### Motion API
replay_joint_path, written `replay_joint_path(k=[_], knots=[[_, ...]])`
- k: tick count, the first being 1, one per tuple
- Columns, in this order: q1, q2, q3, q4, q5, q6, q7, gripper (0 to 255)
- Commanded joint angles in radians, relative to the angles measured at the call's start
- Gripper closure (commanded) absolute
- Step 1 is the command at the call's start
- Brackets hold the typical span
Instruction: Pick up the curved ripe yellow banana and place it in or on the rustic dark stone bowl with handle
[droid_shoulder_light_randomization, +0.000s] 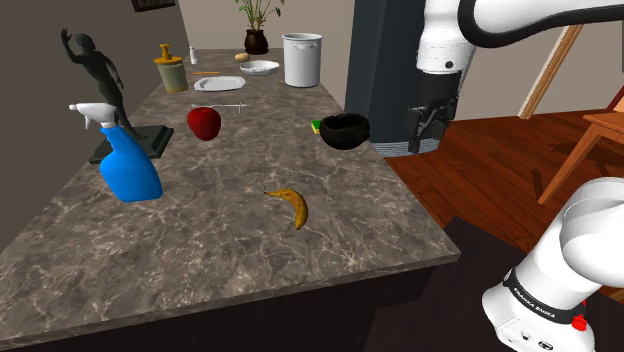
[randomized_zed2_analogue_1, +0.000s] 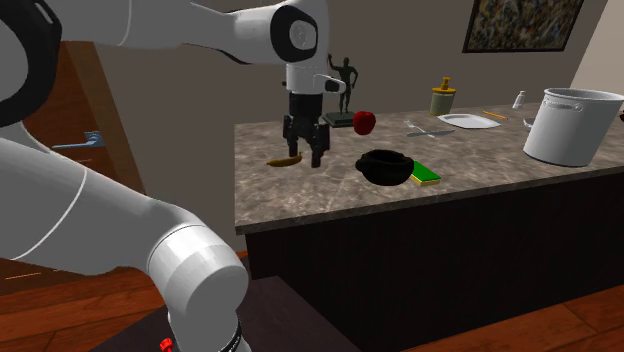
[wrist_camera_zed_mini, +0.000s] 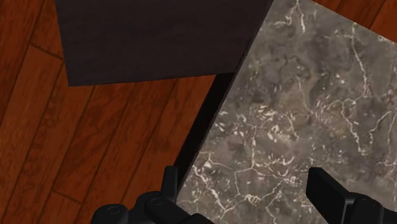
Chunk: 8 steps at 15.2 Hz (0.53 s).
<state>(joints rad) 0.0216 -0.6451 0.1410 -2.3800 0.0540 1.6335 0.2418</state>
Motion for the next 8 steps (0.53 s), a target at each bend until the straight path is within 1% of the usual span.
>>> replay_joint_path(k=[1, 5, 8], knots=[[0.012, 0.054, 0.037, 0.021, 0.020, 0.039, 0.041, 0], [0.028, 0.170, 0.101, 0.073, 0.041, 0.115, 0.112, 0], [0.036, 0.264, 0.147, 0.125, 0.043, 0.166, 0.167, 0]])
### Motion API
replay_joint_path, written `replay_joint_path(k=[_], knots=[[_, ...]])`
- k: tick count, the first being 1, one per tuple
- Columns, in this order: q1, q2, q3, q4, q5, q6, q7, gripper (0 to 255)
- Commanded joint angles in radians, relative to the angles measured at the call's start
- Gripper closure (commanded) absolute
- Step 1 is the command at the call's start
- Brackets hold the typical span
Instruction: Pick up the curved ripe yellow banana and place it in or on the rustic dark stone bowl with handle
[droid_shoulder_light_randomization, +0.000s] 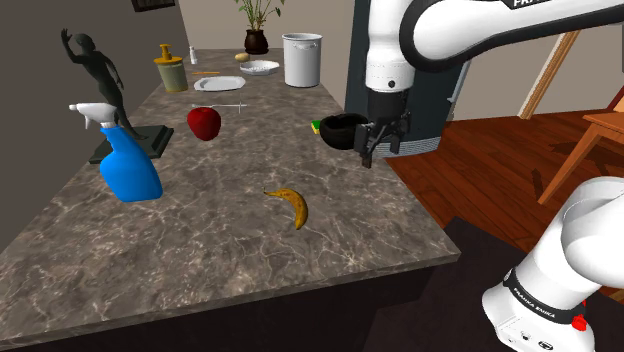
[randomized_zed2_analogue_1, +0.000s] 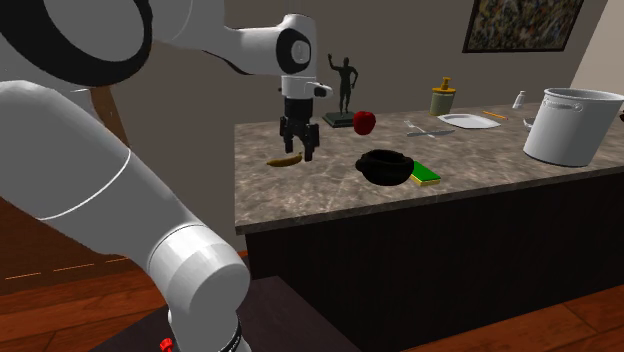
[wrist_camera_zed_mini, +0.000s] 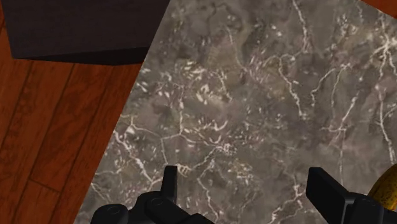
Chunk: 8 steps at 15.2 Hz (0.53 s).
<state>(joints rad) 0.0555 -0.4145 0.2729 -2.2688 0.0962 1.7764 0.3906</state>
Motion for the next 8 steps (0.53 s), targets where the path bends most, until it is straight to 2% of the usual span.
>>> replay_joint_path(k=[1, 8], knots=[[0.005, 0.066, 0.030, 0.033, -0.002, 0.039, 0.037, 0], [0.027, 0.311, 0.123, 0.203, -0.057, 0.123, 0.180, 0]])
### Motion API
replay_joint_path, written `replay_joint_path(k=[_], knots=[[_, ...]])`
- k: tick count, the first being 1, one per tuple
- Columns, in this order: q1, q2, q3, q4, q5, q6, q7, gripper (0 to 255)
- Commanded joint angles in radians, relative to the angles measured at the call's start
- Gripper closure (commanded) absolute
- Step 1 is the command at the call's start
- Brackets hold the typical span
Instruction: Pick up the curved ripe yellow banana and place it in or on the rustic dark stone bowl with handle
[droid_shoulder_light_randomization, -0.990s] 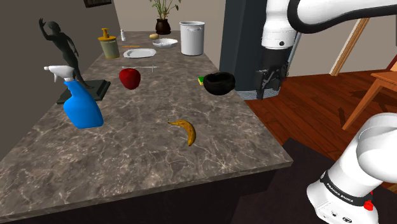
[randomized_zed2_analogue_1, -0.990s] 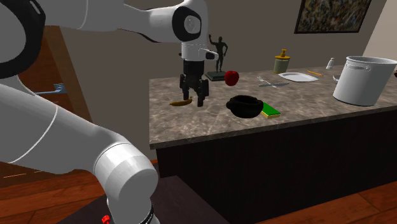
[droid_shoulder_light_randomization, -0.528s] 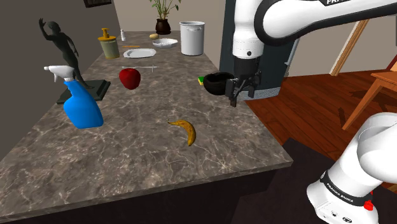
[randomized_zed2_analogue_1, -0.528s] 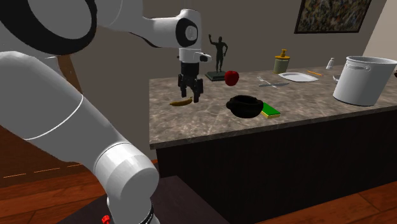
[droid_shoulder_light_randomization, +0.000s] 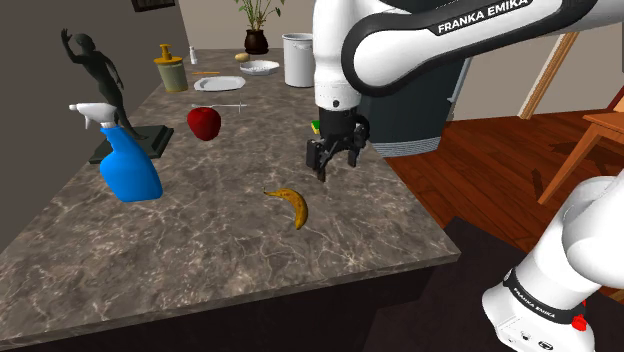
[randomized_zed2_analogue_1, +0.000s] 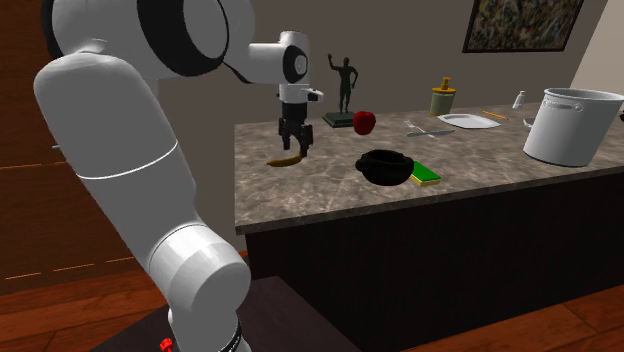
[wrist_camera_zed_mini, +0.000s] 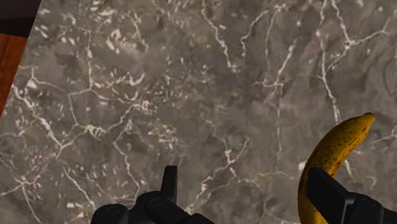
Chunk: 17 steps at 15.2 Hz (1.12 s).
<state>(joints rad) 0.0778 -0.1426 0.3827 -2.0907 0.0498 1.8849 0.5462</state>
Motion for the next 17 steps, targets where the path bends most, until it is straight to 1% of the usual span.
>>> replay_joint_path(k=[1, 7, 14, 17], knots=[[0.010, 0.076, 0.024, 0.054, -0.025, 0.022, 0.046, 0], [0.060, 0.301, 0.065, 0.252, -0.124, 0.041, 0.169, 0], [0.063, 0.325, 0.060, 0.184, -0.138, 0.129, 0.178, 0], [0.063, 0.327, 0.060, 0.179, -0.139, 0.137, 0.179, 0]])
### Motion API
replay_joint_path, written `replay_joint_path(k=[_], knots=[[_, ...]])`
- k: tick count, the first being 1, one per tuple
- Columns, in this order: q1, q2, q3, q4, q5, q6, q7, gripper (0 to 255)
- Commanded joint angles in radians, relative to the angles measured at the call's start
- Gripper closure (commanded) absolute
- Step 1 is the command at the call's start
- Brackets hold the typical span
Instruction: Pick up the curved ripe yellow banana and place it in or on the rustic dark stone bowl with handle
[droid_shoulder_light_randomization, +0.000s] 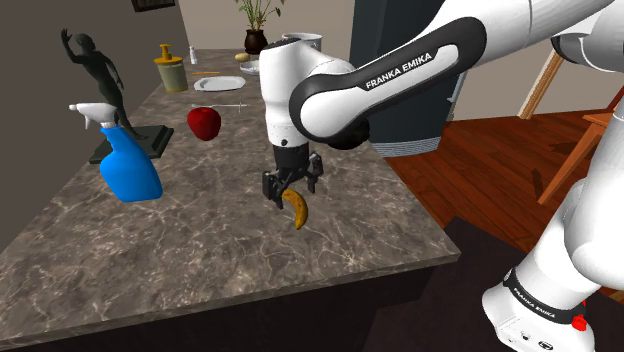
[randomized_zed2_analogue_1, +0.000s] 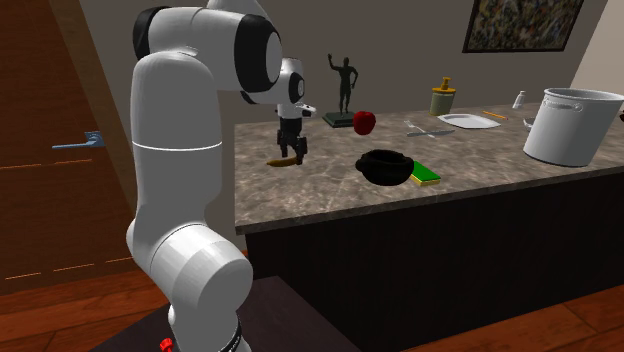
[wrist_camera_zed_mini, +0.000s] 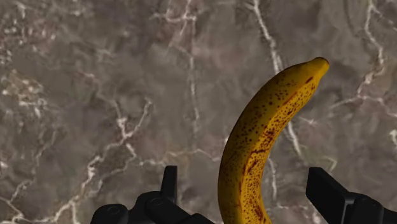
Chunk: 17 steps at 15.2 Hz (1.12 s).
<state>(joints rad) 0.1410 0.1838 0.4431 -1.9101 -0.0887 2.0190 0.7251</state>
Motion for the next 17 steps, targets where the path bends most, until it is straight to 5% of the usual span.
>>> replay_joint_path(k=[1, 5, 6, 17], knots=[[0.000, 0.001, 0.000, -0.002, -0.001, 0.003, 0.000, 0], [0.000, 0.001, 0.000, -0.001, 0.000, 0.002, 0.000, 0], [0.000, 0.001, 0.000, -0.001, 0.000, 0.002, 0.000, 255], [-0.001, -0.009, 0.001, 0.014, 0.005, -0.022, -0.004, 255]])
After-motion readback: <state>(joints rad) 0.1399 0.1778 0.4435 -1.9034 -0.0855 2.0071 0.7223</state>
